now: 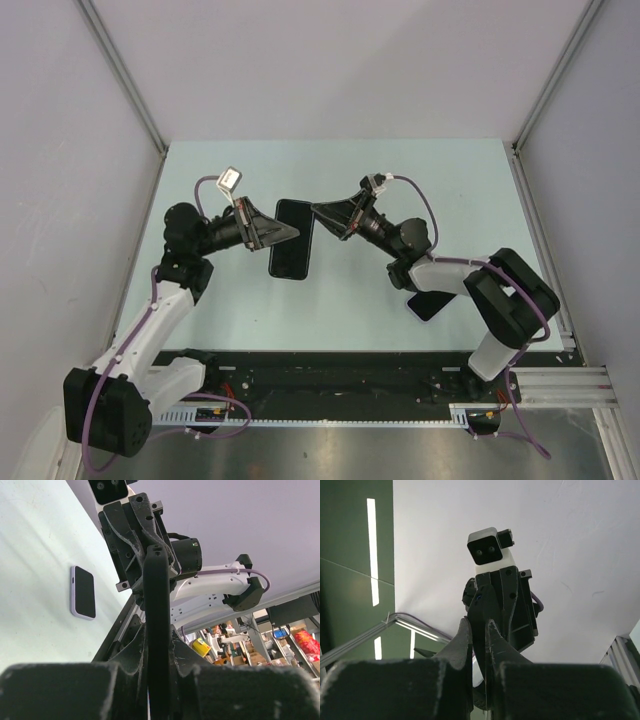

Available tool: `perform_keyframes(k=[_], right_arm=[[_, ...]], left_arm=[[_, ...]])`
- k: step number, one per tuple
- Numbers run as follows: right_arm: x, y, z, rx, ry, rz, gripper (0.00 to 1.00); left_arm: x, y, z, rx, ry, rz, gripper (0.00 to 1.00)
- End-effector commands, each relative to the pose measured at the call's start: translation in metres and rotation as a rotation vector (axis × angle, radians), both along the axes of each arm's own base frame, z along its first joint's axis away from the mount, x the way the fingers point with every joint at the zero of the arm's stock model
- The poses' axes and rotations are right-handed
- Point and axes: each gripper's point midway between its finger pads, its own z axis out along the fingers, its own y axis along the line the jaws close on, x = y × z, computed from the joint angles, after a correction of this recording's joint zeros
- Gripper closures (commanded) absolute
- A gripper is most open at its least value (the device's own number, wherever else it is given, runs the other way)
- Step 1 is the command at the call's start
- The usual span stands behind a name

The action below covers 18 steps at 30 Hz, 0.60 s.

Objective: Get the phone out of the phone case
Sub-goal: Remove the phone case from the phone.

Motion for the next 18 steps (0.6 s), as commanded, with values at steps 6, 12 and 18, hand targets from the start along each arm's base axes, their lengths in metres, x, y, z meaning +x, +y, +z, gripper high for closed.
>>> perform_keyframes(k=[6,12,18], right_arm=[[-0.0314,0.0057,0.0327,-0.036,-0.14,-0.012,0.89],[-0.0284,0.0002,0.0365,-0.078,-0.172,-0.044,0.81],[-0.0287,0.0005,0.0359,-0.082,-0.175,-0.044,0.67]], left_arm=[[-0.0378,-0.011,0.0278,0.004,-0.234,-0.186,1.0],[-0.0345,-0.0114,0.0274,0.003,-0.215,-0.173,1.0],[-0.0342,-0.0113,0.026,0.003,-0.203,-0.168,1.0]])
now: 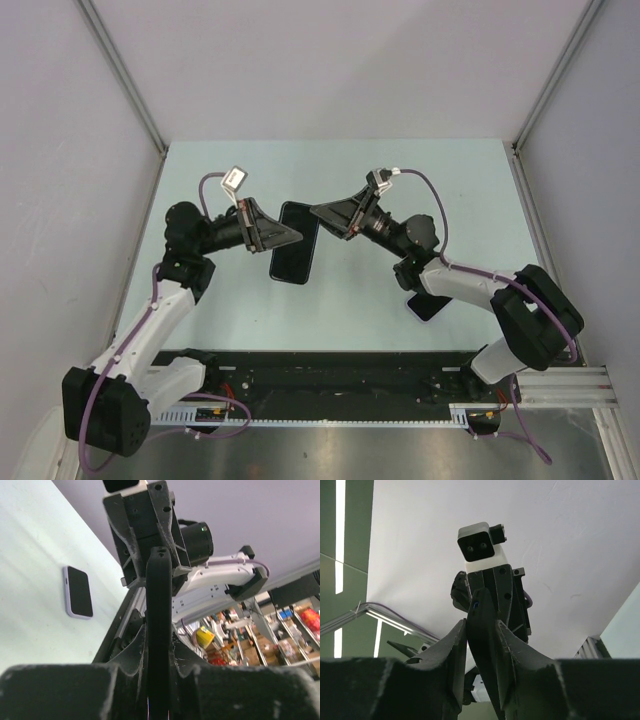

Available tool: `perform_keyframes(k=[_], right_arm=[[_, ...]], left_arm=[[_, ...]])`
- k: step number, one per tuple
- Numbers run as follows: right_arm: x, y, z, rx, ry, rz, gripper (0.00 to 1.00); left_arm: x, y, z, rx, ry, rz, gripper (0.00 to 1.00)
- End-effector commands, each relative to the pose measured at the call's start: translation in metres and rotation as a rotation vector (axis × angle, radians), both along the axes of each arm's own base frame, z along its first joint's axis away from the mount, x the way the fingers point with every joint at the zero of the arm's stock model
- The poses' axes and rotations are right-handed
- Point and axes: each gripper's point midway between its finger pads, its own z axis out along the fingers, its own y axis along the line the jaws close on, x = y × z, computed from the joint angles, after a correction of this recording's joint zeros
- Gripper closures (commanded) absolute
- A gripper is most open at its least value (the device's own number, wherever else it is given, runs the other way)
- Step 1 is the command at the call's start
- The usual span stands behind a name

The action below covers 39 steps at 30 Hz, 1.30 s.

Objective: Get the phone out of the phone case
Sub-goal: Remove the phone case from the phone.

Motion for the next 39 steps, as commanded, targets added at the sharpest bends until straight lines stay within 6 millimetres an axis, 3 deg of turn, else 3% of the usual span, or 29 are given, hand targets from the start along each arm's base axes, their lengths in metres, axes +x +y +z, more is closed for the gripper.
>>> perform_keyframes(k=[1,4,5,6,8,10,11,12,14,17,24,31,38,39], right_arm=[[-0.018,0.006,0.017,0.014,-0.044,0.043,0.67],[-0.02,0.004,0.022,0.024,-0.06,0.04,0.66],[-0.02,0.004,0.022,0.022,-0.058,0.04,0.71],[-0.02,0.004,0.022,0.021,-0.057,0.04,0.85],[-0.021,0.003,0.023,0.02,-0.061,0.04,0.92],[-0.023,0.004,0.024,0.021,-0.063,0.048,0.88],[-0.024,0.003,0.026,0.024,-0.069,0.047,0.83],[-0.026,0.002,0.028,0.027,-0.073,0.05,0.7],[-0.028,-0.001,0.03,0.03,-0.078,0.044,0.62],[-0.028,-0.01,0.035,0.026,-0.088,0.008,0.58],[-0.028,-0.023,0.04,-0.027,-0.109,-0.067,0.65],[-0.033,-0.016,0.035,-0.041,-0.111,-0.043,0.68],[-0.04,-0.005,0.027,-0.049,-0.107,-0.005,0.82],[-0.039,-0.004,0.025,-0.054,-0.101,-0.005,0.88]], left_arm=[[-0.026,-0.008,0.015,0.004,-0.112,-0.117,1.0],[-0.025,-0.008,0.014,0.005,-0.107,-0.116,1.0],[-0.025,-0.008,0.014,0.004,-0.106,-0.113,1.0],[-0.025,-0.008,0.015,0.004,-0.107,-0.111,1.0],[-0.026,-0.007,0.016,0.002,-0.113,-0.11,1.0],[-0.025,-0.007,0.015,0.004,-0.107,-0.104,1.0],[-0.026,-0.007,0.016,0.004,-0.108,-0.103,1.0],[-0.026,-0.007,0.016,0.004,-0.11,-0.1,1.0],[-0.025,-0.006,0.016,0.005,-0.108,-0.094,1.0],[-0.024,-0.003,0.018,0.005,-0.114,-0.083,1.0],[-0.025,0.0,0.021,0.005,-0.119,-0.075,1.0],[-0.025,0.0,0.022,0.004,-0.123,-0.072,1.0],[-0.024,0.001,0.022,0.003,-0.119,-0.071,1.0],[-0.025,0.001,0.023,0.002,-0.122,-0.071,1.0]])
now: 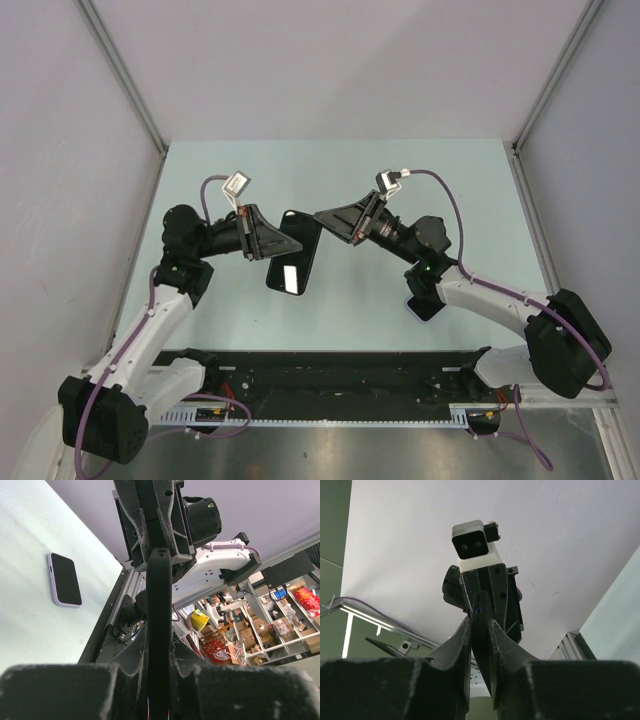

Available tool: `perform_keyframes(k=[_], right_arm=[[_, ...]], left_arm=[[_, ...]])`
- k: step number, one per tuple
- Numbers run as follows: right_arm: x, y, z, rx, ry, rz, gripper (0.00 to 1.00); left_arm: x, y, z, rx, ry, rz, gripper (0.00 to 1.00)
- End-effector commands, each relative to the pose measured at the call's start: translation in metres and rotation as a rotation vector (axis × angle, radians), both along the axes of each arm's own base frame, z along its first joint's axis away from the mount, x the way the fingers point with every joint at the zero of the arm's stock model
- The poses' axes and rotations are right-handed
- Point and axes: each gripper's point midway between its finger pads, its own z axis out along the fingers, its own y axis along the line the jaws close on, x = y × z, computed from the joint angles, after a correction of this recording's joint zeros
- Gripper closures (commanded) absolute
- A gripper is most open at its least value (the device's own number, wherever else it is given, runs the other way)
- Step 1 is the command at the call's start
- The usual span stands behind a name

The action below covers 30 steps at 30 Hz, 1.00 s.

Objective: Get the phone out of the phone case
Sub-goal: Remove the phone case from the phone.

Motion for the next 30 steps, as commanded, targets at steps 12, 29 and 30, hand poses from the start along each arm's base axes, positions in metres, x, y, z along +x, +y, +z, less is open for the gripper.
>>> perform_keyframes(k=[12,29,30], right_arm=[[-0.022,-0.011,0.049,0.403,0.155,0.193,1.0],[-0.007,0.019,0.001,0.352,0.285,0.201,1.0],[-0.006,0.02,-0.001,0.358,0.287,0.203,1.0]], left_arm=[[0.014,0.002,0.048,-0.054,-0.277,0.048,1.0],[-0.012,0.006,0.104,-0.164,-0.357,-0.013,1.0],[-0.014,0.006,0.106,-0.167,-0.361,-0.019,1.0]])
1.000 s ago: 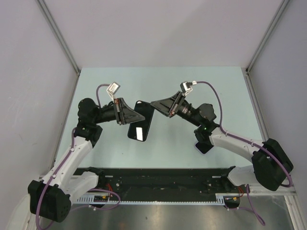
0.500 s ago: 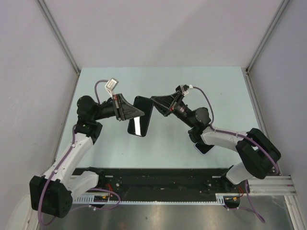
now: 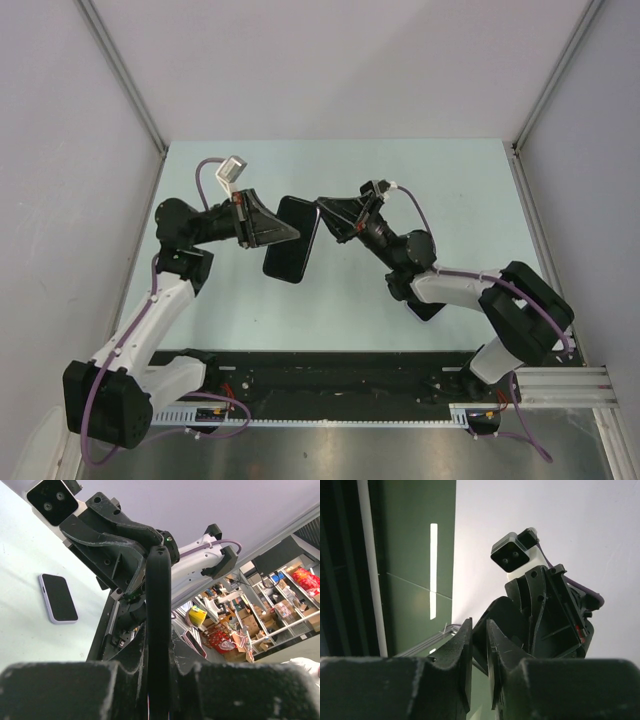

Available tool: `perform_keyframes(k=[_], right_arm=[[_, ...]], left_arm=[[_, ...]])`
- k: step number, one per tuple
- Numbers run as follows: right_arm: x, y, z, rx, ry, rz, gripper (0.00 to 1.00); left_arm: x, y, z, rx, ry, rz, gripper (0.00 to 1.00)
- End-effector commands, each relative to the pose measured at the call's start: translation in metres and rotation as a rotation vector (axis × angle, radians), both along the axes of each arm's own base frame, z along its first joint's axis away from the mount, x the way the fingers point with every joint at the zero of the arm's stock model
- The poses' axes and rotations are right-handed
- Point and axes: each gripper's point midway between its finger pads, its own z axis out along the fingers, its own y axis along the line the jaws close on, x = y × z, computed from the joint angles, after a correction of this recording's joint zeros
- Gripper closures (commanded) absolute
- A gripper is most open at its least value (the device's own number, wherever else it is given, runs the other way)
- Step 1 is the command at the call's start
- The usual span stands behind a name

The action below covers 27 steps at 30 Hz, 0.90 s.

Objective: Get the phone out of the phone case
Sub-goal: Remove the phone case from the phone.

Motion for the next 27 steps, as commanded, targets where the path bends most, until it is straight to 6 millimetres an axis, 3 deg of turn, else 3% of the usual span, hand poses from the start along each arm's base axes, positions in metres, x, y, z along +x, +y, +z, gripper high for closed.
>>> perform_keyframes(k=[1,14,16,17,19,20,21,22,25,26,27], right_arm=[[-0.015,0.023,-0.028,-0.051,0.0,0.1,1.0],[-0.011,0.029,-0.043,-0.054,0.012,0.104,1.0],[-0.008,0.029,-0.045,-0.106,-0.021,0.073,1.0],[-0.011,0.022,-0.034,-0.115,-0.06,0.05,1.0],[-0.004,0.023,-0.046,-0.245,-0.096,-0.021,1.0],[-0.007,0.01,-0.027,-0.257,-0.144,-0.067,1.0],[0.002,0.011,-0.045,-0.36,-0.097,-0.089,1.0],[0.007,0.003,-0.045,-0.423,-0.153,-0.168,1.0],[0.004,-0.021,-0.029,-0.52,-0.202,-0.254,0.74],[0.01,-0.028,-0.033,-0.579,-0.229,-0.291,0.63],[0.004,-0.036,-0.019,-0.57,-0.273,-0.309,0.57]], left_arm=[[-0.02,0.006,0.075,-0.121,-0.253,0.043,1.0],[-0.04,0.01,0.097,-0.187,-0.257,0.006,1.0],[-0.04,0.01,0.098,-0.183,-0.254,0.01,1.0],[-0.038,0.01,0.095,-0.172,-0.241,0.016,1.0],[-0.034,0.009,0.092,-0.156,-0.22,0.029,1.0],[-0.027,0.008,0.085,-0.129,-0.192,0.045,1.0],[-0.023,0.007,0.08,-0.115,-0.177,0.055,1.0],[-0.022,0.007,0.076,-0.104,-0.17,0.057,1.0],[-0.018,0.006,0.062,-0.09,-0.12,0.053,1.0],[-0.017,0.006,0.058,-0.086,-0.107,0.055,1.0],[-0.016,0.005,0.056,-0.082,-0.101,0.055,1.0]])
